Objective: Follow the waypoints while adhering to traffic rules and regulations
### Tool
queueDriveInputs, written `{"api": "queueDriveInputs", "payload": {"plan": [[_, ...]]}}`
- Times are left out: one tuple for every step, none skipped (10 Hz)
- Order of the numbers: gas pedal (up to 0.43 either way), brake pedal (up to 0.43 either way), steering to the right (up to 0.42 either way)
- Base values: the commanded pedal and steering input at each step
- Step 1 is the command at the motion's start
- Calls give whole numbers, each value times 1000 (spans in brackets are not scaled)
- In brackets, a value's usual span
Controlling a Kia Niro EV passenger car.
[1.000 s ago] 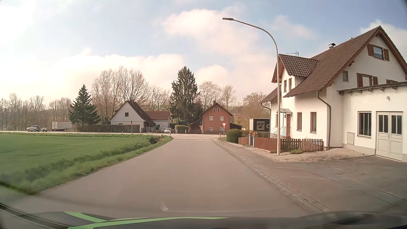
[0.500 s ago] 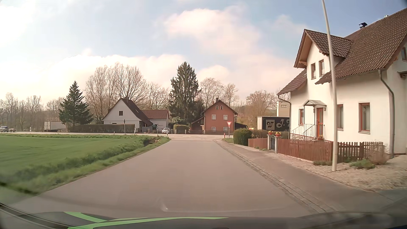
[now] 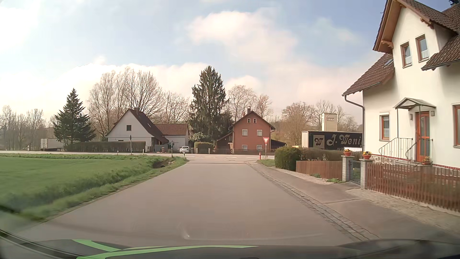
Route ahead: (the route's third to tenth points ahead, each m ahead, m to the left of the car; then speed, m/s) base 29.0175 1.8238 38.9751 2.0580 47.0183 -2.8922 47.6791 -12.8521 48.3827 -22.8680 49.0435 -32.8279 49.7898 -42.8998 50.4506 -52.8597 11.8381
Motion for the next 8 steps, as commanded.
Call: {"api": "queueDriveInputs", "payload": {"plan": [[0, 183, -5], [0, 189, -4], [0, 195, -2], [0, 195, 0], [0, 195, 0], [0, 201, 0], [0, 201, 0], [0, 201, 0]]}}
